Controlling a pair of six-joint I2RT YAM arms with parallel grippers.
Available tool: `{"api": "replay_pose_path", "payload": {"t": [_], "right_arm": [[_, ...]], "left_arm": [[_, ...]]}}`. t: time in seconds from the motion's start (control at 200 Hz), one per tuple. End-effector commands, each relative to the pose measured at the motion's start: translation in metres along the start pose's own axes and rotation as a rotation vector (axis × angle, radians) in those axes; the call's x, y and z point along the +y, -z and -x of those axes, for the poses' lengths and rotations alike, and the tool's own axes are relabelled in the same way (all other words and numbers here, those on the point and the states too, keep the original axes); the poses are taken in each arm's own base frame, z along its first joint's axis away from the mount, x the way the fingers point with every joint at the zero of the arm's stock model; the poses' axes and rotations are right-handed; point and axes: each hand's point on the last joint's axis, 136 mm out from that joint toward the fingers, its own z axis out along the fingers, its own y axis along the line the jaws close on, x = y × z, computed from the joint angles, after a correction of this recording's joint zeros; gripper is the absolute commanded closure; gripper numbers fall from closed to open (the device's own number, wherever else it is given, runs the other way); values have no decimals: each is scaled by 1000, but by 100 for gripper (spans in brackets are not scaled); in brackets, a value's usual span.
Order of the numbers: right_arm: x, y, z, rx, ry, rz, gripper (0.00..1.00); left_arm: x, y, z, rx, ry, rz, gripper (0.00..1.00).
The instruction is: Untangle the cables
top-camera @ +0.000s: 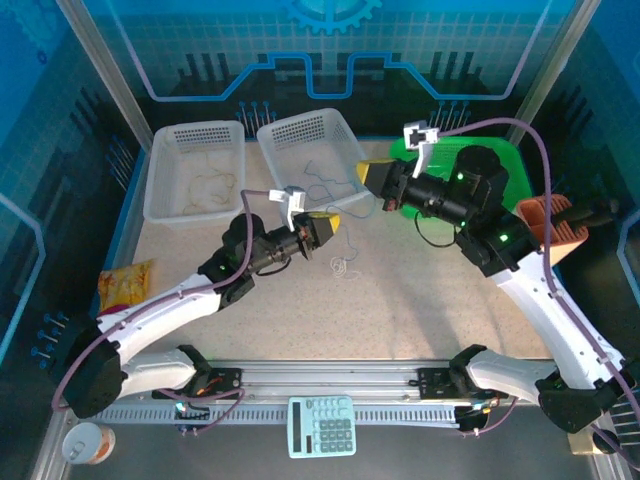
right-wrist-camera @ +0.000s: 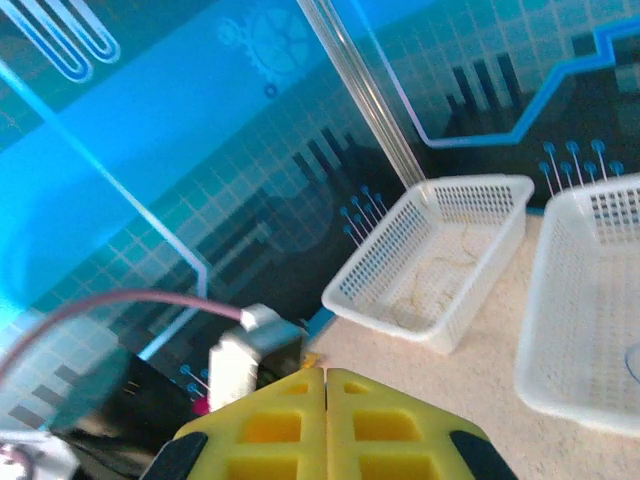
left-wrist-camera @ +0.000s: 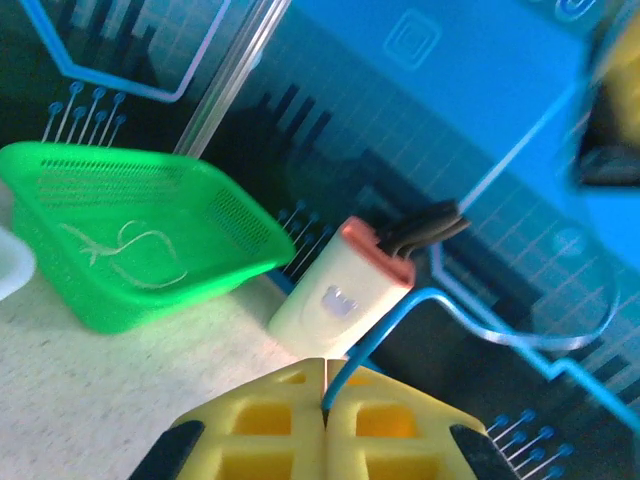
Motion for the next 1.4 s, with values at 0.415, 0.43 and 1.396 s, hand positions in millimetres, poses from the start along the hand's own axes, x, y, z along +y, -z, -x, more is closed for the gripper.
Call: {"api": "replay_pose_path", "payload": {"t": [0.415,0.43,1.396], "right_arm": [[-94,-7,-97,161,-39,-250,100],[-96,-6,-99,164,-40,-257,100],[-151,29,-181,232,-99,-336,22]], "left_arm": [[-16,3,85,-257,251,-211,100],[-16,4,86,-258,246,-206,100],[-58,8,147,-280,139,-205,100]]}}
